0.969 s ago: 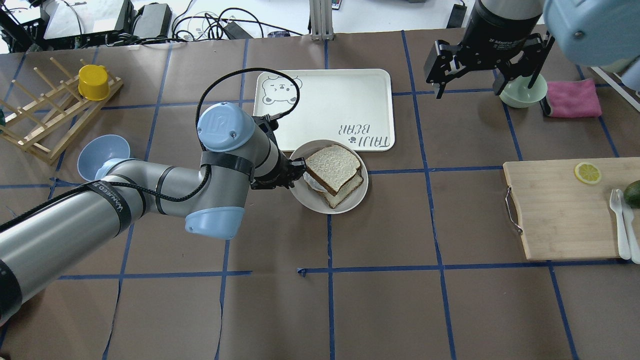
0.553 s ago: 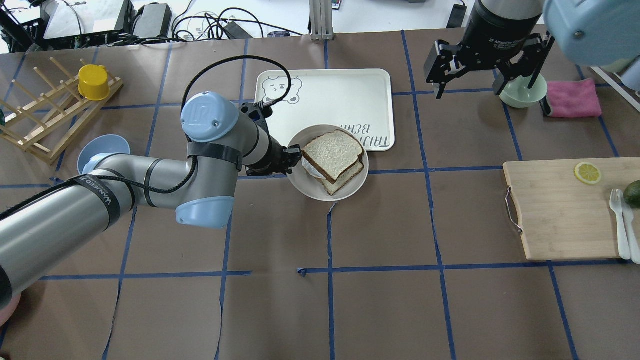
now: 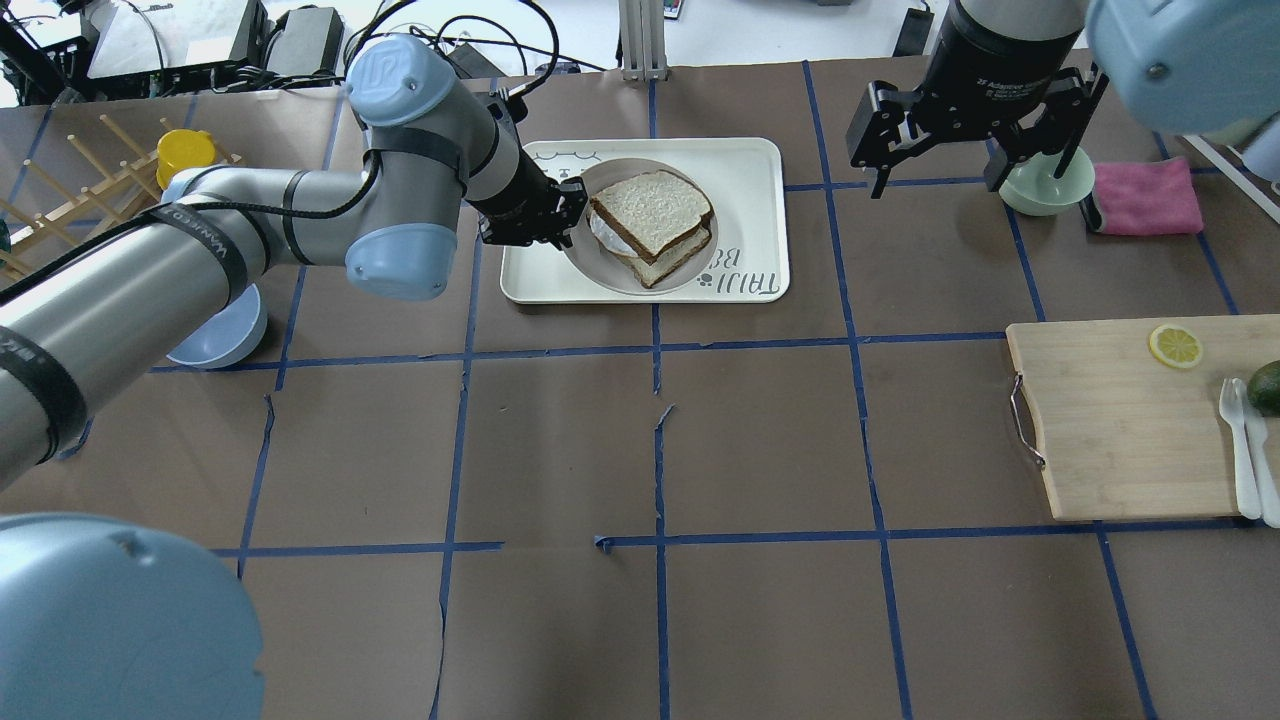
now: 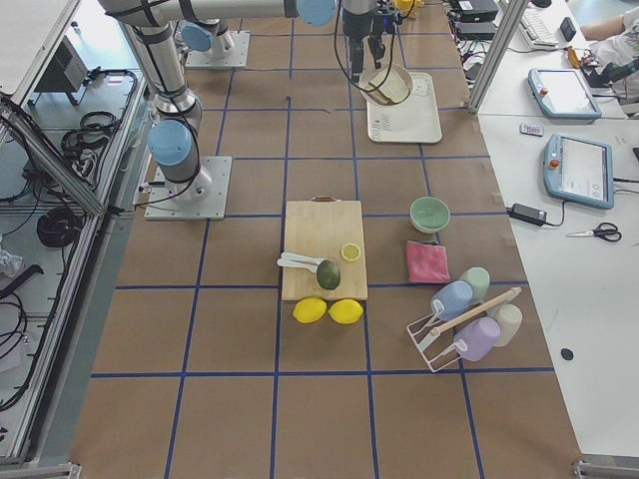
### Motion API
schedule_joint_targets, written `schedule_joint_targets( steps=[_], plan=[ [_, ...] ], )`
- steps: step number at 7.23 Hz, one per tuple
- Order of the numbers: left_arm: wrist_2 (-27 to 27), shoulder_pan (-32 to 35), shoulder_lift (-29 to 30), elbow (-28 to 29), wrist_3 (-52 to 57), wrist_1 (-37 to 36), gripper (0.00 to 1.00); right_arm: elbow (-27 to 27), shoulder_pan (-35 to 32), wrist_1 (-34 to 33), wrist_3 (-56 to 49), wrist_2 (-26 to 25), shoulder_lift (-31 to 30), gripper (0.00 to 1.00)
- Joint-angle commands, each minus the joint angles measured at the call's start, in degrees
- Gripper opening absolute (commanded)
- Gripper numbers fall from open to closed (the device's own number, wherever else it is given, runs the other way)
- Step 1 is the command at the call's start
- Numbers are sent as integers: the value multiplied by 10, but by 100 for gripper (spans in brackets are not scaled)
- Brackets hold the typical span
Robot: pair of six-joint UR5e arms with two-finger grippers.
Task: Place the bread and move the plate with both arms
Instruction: 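Slide the plate with the left gripper onto the bear tray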
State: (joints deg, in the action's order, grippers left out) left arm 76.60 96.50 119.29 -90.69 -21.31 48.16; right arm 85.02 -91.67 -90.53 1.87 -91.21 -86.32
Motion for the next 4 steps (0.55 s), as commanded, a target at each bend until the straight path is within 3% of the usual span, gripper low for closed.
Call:
schedule_joint_targets(
  steps=[1,4],
  plan=[
    [-1,-3,56,51,1,-4,0,1,0,-1,1,1,1,100],
    [-1,-3,102,79,0,-20,0,1,1,0,2,4,0,100]
  ],
)
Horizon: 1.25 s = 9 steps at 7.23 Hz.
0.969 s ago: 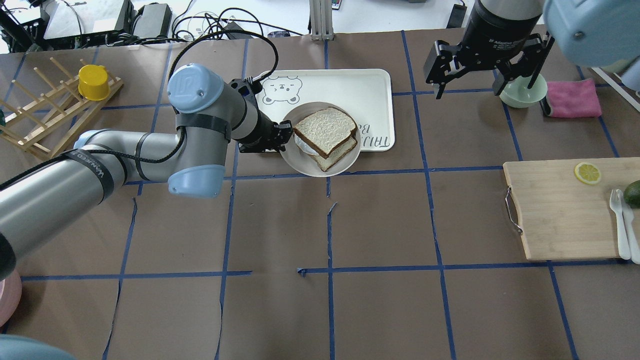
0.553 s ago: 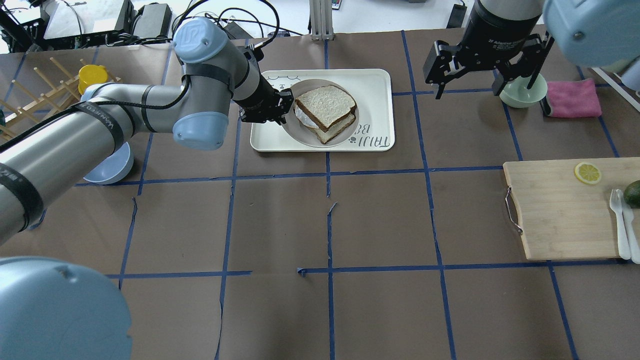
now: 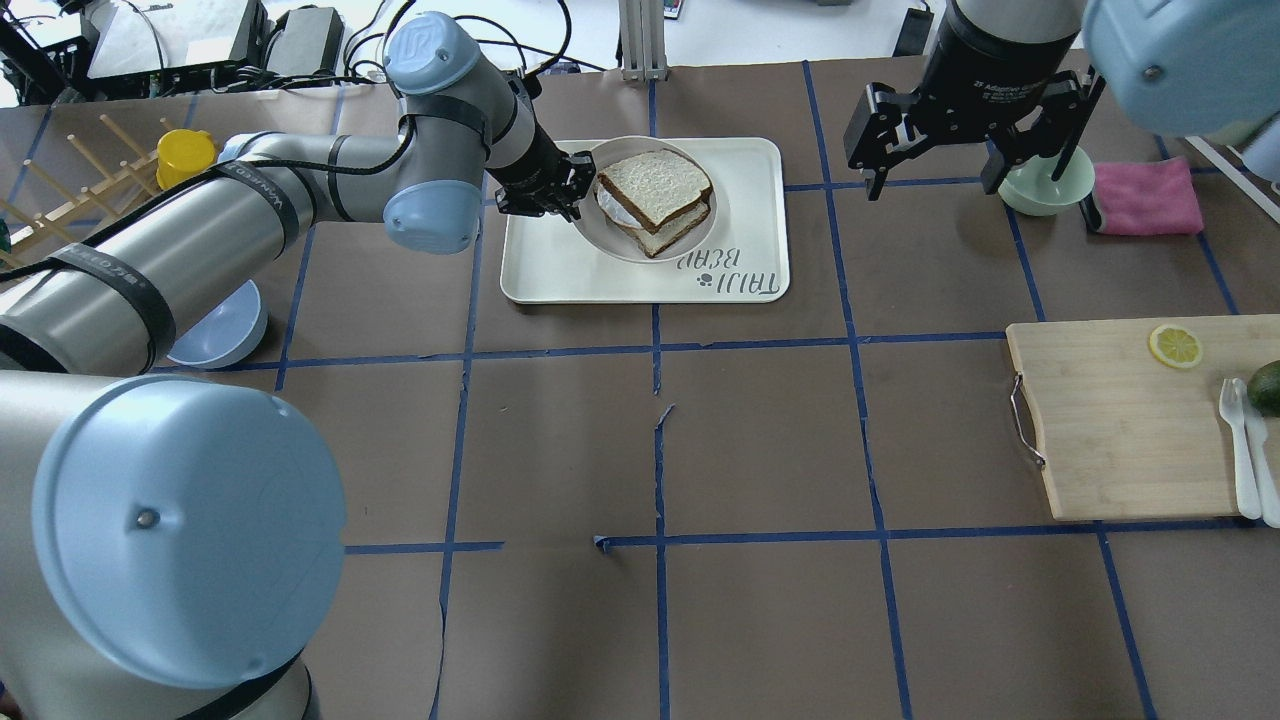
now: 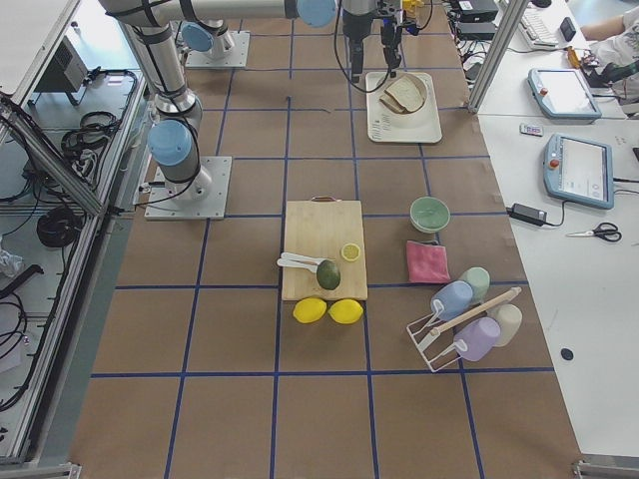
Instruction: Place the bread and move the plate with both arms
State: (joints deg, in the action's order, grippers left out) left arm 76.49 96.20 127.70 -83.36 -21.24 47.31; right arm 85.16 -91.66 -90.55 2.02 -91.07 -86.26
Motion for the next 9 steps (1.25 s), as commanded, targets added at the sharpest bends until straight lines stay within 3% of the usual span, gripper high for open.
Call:
schedule_joint_targets(
  steps=[1,3,5,9],
  plan=[
    [1,0,25,0,-6,-18,0,-2,0,0,0,4,-1,100],
    [6,0,22,0,1,-18,100,-1,0,-1,0,-2,-1,100],
    [11,0,-23,5,1,51,100,-1,0,0,-1,-2,-1,100],
    [30,8,-224,8,2,341,100,-1,0,9,-1,2,-10,100]
  ],
)
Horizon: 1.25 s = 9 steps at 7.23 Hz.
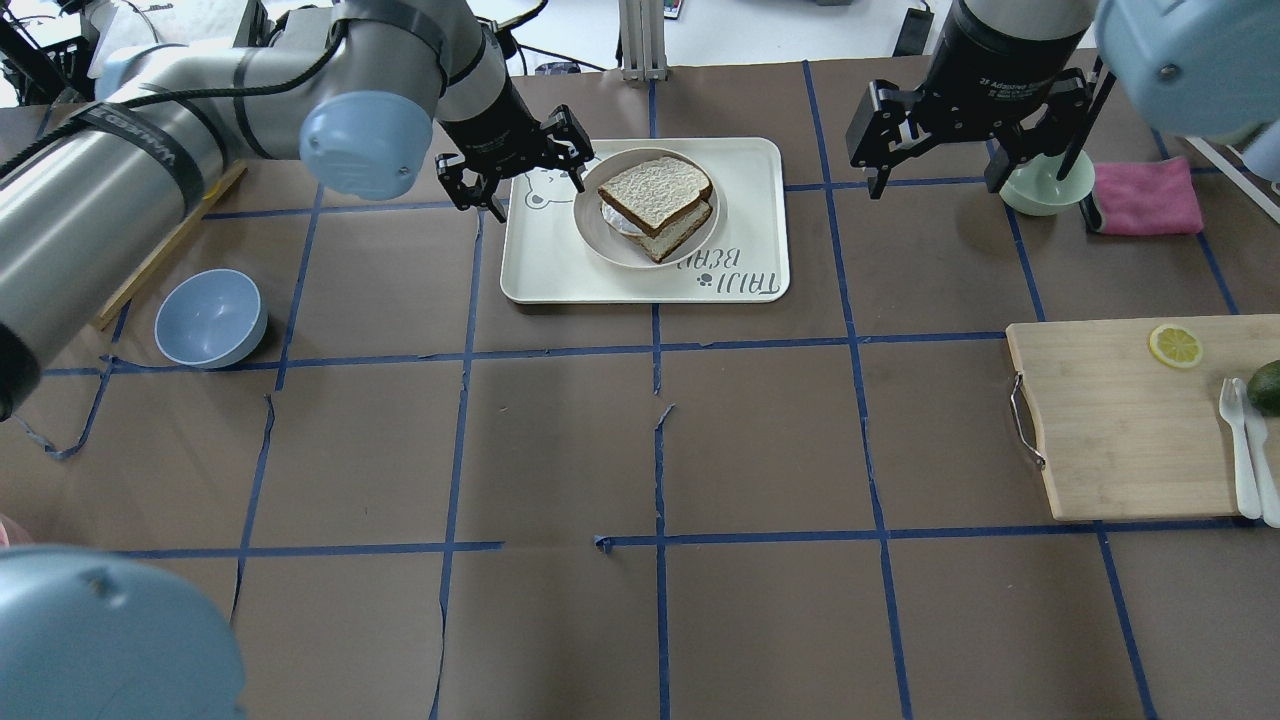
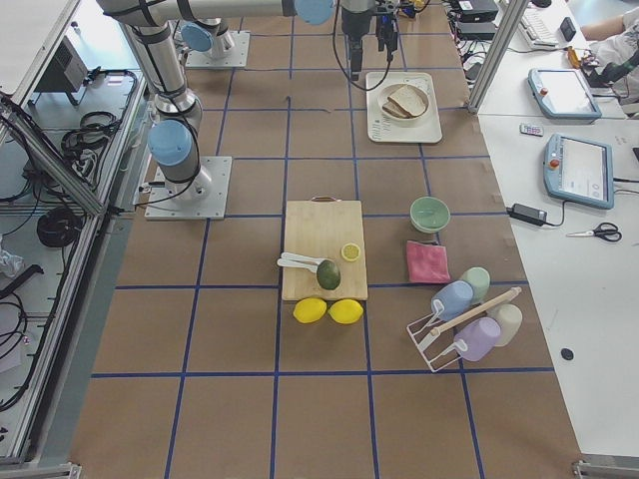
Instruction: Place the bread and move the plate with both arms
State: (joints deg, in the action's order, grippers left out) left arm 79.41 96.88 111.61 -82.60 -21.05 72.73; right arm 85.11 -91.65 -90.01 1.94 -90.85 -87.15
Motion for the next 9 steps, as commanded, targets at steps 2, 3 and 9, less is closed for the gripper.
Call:
schedule_joint_targets(
  steps=[2,3,9],
  plan=[
    [2,7,-148,-9,17,217,100,0,1,4,0,0,-6,100],
    [14,6,-169,-24,48,226,100,0,1,4,-3,-1,-6,100],
    [107,-27,-212,-74,188,90,100,1,1,12,-4,-2,-9,100]
  ],
)
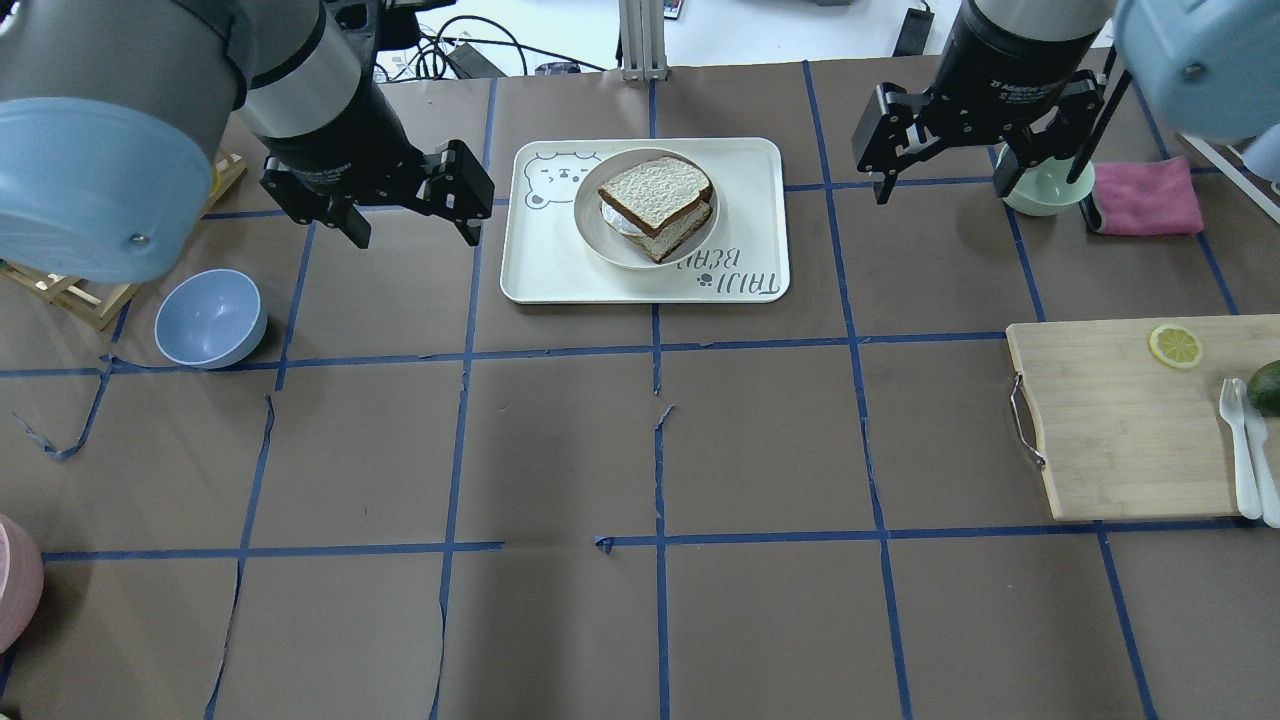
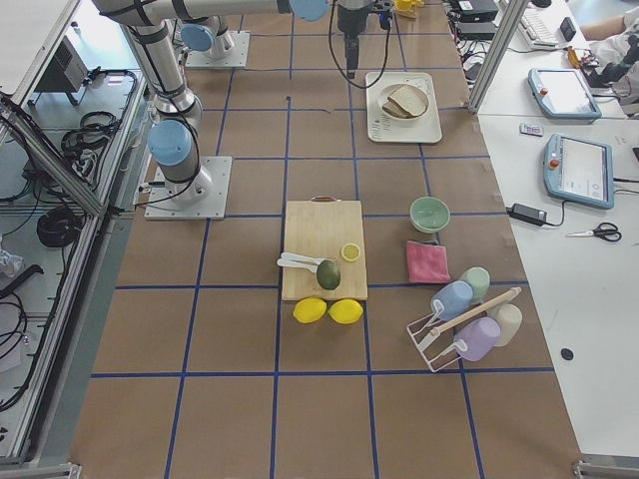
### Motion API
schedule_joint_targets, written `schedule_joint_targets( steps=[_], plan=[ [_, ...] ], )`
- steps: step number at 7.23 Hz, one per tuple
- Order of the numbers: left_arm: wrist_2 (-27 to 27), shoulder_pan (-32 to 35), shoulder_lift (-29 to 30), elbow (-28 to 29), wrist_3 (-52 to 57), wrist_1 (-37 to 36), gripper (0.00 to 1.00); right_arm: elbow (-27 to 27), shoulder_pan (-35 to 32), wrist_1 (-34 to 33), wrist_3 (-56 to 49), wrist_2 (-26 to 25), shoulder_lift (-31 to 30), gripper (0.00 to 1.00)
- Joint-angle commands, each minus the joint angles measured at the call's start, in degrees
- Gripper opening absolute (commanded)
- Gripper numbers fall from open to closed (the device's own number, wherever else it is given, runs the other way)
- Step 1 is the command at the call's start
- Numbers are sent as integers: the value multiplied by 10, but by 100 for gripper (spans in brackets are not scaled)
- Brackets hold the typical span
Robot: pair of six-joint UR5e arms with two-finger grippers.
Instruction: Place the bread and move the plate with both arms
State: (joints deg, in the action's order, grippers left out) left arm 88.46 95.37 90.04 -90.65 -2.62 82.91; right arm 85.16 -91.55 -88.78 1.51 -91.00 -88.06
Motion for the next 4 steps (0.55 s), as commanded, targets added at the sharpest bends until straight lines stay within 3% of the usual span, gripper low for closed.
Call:
schedule_joint_targets(
  steps=[1,4],
  plan=[
    [14,-12,7,8,2,-4,100,0,0,0,0,-1,0,100],
    [14,-12,0,6,0,-1,100,0,1,0,-1,-4,0,100]
  ],
)
